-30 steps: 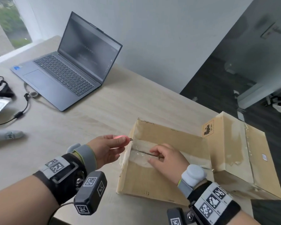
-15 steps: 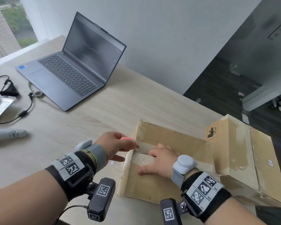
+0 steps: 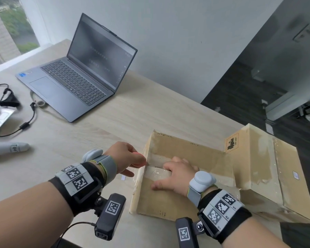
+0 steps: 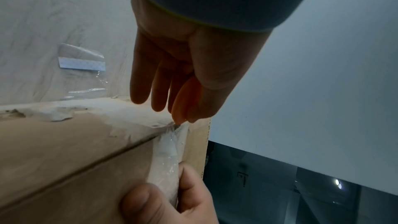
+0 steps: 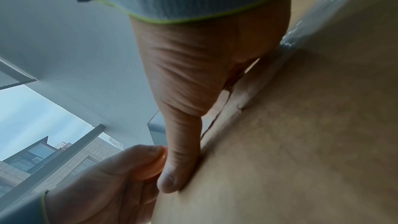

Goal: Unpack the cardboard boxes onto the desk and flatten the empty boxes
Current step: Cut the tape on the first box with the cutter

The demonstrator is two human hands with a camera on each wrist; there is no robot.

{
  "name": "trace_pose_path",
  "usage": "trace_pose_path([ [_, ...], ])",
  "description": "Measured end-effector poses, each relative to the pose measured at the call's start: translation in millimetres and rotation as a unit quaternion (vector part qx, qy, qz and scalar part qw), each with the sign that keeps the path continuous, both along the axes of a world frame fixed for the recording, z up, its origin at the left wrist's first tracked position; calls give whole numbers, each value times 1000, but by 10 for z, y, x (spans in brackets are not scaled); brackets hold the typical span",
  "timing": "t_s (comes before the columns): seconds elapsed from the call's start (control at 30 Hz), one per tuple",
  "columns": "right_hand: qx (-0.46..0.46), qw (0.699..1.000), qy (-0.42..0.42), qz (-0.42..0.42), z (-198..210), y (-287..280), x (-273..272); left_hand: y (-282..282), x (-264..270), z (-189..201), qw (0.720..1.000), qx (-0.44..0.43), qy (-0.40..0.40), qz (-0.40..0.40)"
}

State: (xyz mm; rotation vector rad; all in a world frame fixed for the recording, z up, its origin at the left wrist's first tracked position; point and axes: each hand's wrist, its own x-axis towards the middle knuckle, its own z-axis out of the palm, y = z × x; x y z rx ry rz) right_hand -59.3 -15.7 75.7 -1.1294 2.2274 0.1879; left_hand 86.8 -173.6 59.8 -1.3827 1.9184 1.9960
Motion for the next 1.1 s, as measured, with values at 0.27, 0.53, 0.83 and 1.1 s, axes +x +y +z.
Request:
trace_pose_path([
  [0.27,-13,1000,9,-4,-43,14,0,17,6,-75,985,157,8,67],
  [0.53,-13,1000,7,-4,-56,9,1,57,49,-176,974,210,3,80],
  [0.83,-13,1000,6,-6,-64,12,-1,26,88,-177,972,225,-6,62],
  [1.1,-9,1000,3,-7,-49,2,-3,27,51,-131,982,181,1,52],
])
